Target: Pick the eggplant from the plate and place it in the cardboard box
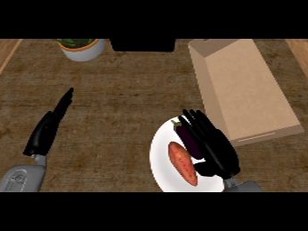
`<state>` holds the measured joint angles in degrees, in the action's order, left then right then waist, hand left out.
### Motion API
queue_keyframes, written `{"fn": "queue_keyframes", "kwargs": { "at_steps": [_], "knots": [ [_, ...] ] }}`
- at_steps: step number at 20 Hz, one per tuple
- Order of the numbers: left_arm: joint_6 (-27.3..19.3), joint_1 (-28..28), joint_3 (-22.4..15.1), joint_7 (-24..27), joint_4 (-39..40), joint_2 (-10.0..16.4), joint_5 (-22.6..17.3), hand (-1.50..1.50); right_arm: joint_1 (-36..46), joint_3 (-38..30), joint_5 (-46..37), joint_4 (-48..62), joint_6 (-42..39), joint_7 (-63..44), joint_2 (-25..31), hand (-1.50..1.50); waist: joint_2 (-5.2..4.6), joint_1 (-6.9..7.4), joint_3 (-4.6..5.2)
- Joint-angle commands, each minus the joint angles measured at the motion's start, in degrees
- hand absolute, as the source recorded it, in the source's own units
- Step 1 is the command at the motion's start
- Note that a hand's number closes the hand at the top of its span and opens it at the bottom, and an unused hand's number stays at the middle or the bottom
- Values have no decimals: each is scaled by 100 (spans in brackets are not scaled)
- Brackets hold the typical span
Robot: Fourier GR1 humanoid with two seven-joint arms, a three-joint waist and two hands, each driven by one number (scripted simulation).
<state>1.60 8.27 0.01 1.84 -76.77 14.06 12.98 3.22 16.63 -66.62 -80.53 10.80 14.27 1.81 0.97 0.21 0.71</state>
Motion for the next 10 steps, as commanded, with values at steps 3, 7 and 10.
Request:
{"fn": "queue_keyframes", "kwargs": {
  "at_steps": [3, 7, 10],
  "knots": [
    [-19, -69, 26, 323, 289, -62, 112, 0, 421, -150, 48, 1138, 468, 73, -173, -150, -109, 8, -72],
    [-167, -180, -160, 22, -100, -302, 248, 0, 745, -123, 112, 1477, 471, -2, -176, -150, -105, 19, -73],
    [150, -91, 151, -20, -108, 33, 21, 0, 624, -282, 134, 1397, 274, 167, -118, 150, -99, 1, -72]
  ]
}}
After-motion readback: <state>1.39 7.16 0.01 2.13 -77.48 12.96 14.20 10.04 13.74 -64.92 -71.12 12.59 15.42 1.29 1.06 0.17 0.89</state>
